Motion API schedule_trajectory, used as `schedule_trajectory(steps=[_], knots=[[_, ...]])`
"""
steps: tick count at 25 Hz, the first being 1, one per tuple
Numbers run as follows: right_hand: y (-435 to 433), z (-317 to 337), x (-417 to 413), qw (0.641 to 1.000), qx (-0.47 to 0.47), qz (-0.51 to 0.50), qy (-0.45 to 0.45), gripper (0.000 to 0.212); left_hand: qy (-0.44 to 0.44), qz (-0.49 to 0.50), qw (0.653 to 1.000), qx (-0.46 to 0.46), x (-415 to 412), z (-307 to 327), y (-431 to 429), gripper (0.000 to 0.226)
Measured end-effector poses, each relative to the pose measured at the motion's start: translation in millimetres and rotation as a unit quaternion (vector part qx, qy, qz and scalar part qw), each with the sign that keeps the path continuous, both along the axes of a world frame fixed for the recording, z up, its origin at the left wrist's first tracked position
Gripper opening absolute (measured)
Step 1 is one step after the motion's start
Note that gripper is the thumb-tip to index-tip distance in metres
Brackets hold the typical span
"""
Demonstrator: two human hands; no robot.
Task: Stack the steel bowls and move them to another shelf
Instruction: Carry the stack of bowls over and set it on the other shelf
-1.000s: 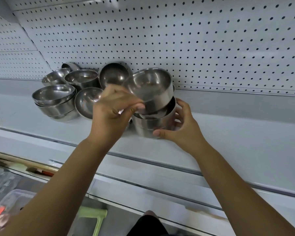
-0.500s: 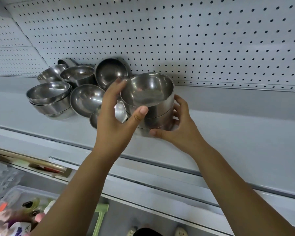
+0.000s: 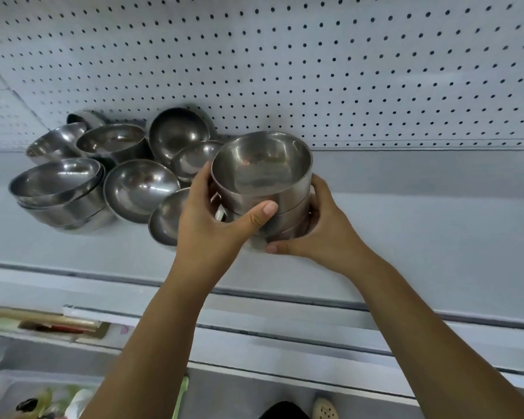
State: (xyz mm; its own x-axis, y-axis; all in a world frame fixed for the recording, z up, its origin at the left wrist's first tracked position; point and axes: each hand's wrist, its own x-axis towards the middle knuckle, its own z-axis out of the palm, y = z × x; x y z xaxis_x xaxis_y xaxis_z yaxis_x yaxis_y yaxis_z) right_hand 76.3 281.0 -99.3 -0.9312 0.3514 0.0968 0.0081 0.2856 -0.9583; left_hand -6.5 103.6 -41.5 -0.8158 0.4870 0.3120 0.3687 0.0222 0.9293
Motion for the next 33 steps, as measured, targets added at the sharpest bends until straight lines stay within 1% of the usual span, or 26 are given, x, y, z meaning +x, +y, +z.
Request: schedule_trajectory(steps=[4,7,10,14,18,20,23,26,30,33], knots=[[-2,10,22,0.998,-0.015,-0.055,0.010,0.127,-0.036,-0.054,0.998,0.011,1,6,4,0.087],[-6,18,53,0.992,-0.017,-0.126,0.021,0.123,-0.057,-0.126,0.990,0.022,4,15,14,0.083],[-11,23,89,0.979,-0.017,-0.200,0.035,0.121,-0.069,-0.209,0.975,0.020,16,23,33,0.079],[-18,22,150,0.955,-0.003,-0.295,0.038,0.120,-0.085,-0.314,0.946,0.004,46,21,63,0.077],[-31,21,220,0.911,0.000,-0.409,0.042,0.123,-0.093,-0.425,0.901,-0.008,98,20,97,0.080],[-35,21,257,0.887,0.002,-0.459,0.047,0.125,-0.086,-0.483,0.871,-0.011,132,24,114,0.081],[-41,21,318,0.853,0.005,-0.520,0.049,0.126,-0.086,-0.558,0.825,-0.017,189,27,139,0.071],[-45,21,380,0.812,0.001,-0.582,0.042,0.125,-0.087,-0.608,0.789,-0.026,254,29,165,0.067],[-39,18,474,0.769,-0.004,-0.638,0.043,0.126,-0.099,-0.672,0.733,-0.025,357,27,202,0.064],[-23,22,554,0.755,0.002,-0.655,0.035,0.126,-0.115,-0.696,0.709,-0.016,440,25,230,0.069]])
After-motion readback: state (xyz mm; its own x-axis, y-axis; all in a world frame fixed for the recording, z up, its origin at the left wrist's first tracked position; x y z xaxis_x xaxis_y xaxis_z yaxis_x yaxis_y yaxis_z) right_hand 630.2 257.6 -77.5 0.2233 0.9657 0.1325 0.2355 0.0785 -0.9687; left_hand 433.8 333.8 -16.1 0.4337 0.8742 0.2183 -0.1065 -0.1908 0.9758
